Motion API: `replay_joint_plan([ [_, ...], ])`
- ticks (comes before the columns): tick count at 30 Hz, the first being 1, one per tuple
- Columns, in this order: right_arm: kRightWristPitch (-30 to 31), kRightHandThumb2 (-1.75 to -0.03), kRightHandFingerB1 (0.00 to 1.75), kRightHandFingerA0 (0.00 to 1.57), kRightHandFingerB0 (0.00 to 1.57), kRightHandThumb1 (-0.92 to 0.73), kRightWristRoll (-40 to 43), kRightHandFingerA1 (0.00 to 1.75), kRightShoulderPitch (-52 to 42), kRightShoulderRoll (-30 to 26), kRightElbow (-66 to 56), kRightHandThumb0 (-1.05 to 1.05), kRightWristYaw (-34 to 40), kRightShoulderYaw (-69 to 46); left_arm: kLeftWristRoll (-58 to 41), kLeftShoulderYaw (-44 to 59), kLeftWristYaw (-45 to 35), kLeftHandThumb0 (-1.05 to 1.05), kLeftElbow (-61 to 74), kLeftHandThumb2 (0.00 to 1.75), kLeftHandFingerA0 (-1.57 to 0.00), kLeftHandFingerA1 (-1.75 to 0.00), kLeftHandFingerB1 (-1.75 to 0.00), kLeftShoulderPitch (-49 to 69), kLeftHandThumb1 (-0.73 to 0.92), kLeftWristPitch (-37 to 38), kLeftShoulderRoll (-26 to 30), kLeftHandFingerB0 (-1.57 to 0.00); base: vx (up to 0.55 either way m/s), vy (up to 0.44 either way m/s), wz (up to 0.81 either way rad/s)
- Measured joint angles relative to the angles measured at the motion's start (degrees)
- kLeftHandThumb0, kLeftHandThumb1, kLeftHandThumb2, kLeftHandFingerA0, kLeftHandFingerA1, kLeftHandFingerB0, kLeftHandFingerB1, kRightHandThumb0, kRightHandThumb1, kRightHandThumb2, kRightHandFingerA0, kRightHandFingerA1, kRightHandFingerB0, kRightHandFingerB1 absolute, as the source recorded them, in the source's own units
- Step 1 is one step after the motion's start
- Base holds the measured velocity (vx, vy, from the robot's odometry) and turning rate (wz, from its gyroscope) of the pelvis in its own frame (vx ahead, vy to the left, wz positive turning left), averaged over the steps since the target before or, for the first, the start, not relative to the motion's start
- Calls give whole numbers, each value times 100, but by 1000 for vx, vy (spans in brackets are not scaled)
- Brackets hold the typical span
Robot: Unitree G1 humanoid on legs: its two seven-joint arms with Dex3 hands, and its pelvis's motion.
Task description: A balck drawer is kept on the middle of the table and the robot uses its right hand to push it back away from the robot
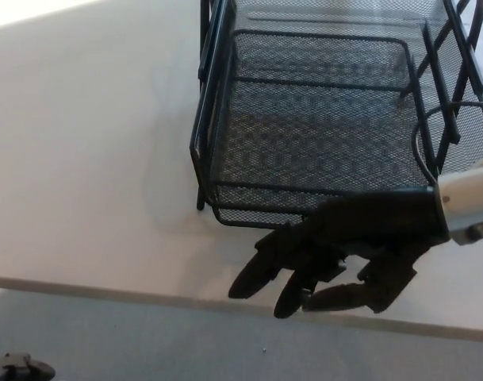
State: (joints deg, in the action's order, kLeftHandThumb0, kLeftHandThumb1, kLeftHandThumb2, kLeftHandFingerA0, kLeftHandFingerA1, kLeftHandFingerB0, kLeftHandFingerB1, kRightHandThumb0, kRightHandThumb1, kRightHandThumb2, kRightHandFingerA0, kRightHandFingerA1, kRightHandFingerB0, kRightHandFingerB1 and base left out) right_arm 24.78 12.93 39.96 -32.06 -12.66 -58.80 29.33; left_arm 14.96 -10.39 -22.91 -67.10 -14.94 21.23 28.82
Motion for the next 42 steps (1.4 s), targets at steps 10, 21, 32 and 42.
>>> replay_joint_plan([
  [10,-26,-102,44,35,17,-64,-374,54,338,667,1400,-62,8,208,-14,36,-9,-64,-50,91,-35,-50,-43,20,57,7,-1,-22,0,0,0],
  [21,-396,-100,45,36,17,-62,-818,56,608,1078,2686,-59,38,174,-13,35,-11,-62,-80,90,-35,-51,-43,16,57,15,-3,-21,0,0,0],
  [32,-660,-66,33,40,30,-75,-1048,38,1025,1170,3013,-67,60,-162,-10,25,-12,-62,-79,91,-35,-51,-43,16,57,65,-3,-21,0,0,0],
  [42,-617,-99,45,38,21,-62,-1072,55,1000,1081,2430,-57,50,-499,-12,28,-12,-63,-79,90,-33,-50,-43,14,57,70,-3,-22,0,0,0],
])
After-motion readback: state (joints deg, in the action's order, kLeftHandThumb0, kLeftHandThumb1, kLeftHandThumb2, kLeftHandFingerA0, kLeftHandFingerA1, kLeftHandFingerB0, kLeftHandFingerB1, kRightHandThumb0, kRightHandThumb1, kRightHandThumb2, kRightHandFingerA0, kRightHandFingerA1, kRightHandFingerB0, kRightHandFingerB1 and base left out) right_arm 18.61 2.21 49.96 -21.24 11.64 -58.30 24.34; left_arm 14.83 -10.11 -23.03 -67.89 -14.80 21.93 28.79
